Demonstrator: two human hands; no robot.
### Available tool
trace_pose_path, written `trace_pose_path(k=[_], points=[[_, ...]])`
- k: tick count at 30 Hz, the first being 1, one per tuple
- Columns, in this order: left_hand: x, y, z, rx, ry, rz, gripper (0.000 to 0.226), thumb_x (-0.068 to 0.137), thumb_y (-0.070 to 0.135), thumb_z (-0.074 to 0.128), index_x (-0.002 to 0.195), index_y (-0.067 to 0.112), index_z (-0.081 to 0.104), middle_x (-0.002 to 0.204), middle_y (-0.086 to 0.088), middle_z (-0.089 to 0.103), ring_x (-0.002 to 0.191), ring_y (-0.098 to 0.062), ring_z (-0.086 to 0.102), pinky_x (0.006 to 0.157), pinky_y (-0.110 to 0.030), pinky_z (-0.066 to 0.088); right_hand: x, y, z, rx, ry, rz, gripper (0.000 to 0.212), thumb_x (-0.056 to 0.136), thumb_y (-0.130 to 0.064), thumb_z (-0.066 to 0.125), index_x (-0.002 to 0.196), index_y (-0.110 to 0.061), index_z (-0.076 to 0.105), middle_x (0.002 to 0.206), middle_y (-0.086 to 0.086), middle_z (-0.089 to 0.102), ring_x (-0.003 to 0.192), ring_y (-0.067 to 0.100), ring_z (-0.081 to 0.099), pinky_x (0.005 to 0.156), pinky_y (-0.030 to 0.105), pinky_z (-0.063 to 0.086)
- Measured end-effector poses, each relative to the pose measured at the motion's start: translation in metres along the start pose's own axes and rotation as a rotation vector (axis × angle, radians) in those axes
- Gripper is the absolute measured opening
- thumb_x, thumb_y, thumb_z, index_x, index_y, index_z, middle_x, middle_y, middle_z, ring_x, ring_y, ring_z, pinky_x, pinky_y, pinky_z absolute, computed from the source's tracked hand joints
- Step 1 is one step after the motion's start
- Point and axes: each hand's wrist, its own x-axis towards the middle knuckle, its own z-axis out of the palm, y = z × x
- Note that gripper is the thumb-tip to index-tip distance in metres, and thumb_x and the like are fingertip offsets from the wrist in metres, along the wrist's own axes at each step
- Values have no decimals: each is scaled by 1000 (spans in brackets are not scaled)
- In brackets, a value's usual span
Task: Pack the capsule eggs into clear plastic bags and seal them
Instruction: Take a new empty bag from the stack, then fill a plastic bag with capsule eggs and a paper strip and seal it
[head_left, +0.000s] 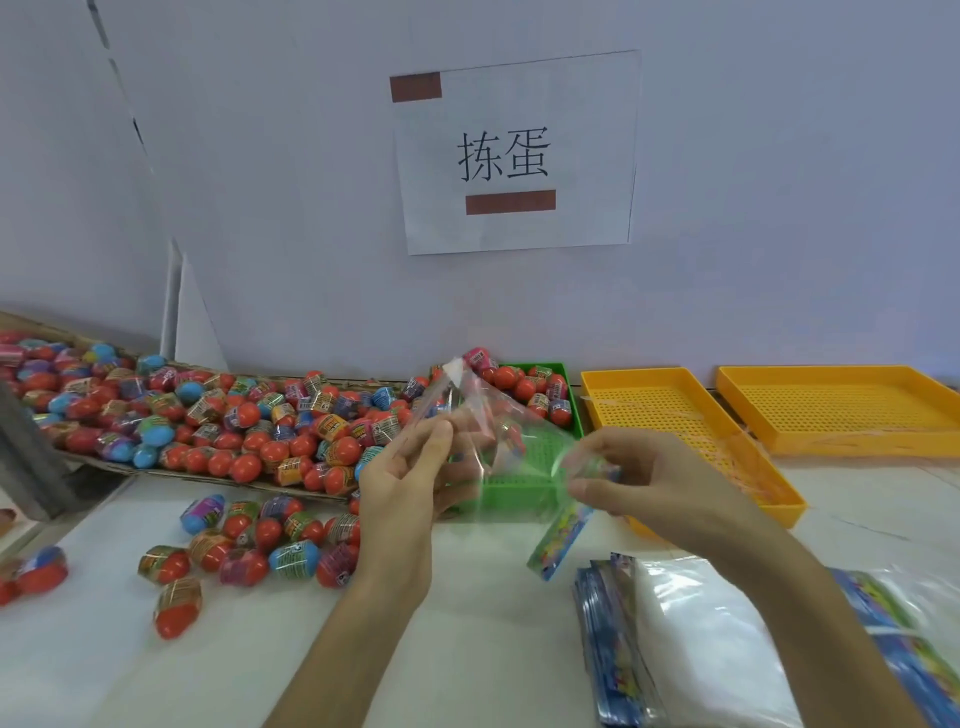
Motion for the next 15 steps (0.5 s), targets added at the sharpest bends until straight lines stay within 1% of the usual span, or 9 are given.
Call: trace_pose_path(k=[1,2,3,5,8,10,12,13,15], points=[[0,0,0,11,7,-4,17,92,22,65,92,14,80,89,-13,77,62,-18,68,54,-27,56,1,1,2,-32,30,-22,26,84,-29,79,106,-40,70,107,-14,70,95,0,66,80,22,50],[0,0,0,24,-6,-8,19,87,25,67,95,12,79,86,-13,76,60,-17,67,53,-28,56,1,-1,4,-22,86,-66,35,84,-30,79,113,-43,65,112,-18,68,101,-5,63,84,21,49],[0,-1,0,32,-35,-18,23,84,27,69,96,11,79,83,-12,75,57,-16,65,52,-28,55,1,-5,7,19,141,-123,38,85,-30,78,116,-45,63,114,-22,67,107,-7,61,87,22,49],[-2,-2,2,46,-105,-40,23,80,29,70,90,12,80,75,-7,73,53,-13,62,50,-26,54,0,-10,12,66,206,-265,35,89,-25,75,115,-45,64,117,-26,66,114,-5,59,90,23,49],[-5,-2,4,101,-190,-47,20,77,31,72,82,15,81,69,-4,70,47,-11,57,45,-24,50,-2,-15,20,11,235,-423,33,90,-23,69,114,-46,66,118,-25,64,115,1,59,85,17,50],[-5,-2,4,124,-235,-21,20,74,33,74,81,16,81,73,-6,72,43,-13,54,42,-24,48,-3,-16,27,-37,251,-470,44,89,-22,69,126,-43,61,126,-26,58,116,3,58,84,16,50],[-6,0,3,166,-258,33,21,73,35,77,80,16,81,77,-9,74,40,-16,52,42,-25,48,-4,-15,32,-78,259,-473,63,89,-17,74,142,-40,48,135,-26,49,118,1,54,86,12,48],[-6,1,4,207,-263,70,20,74,34,77,79,15,80,75,-10,74,40,-18,51,42,-26,48,-4,-15,33,-90,255,-469,70,88,-15,76,145,-39,44,135,-26,48,118,-1,53,87,10,45],[-7,1,3,288,-275,150,17,77,31,78,75,14,77,66,-11,69,40,-19,51,43,-29,48,-4,-14,33,-119,247,-475,71,85,-9,78,145,-34,47,127,-23,55,110,-4,54,86,6,41]])
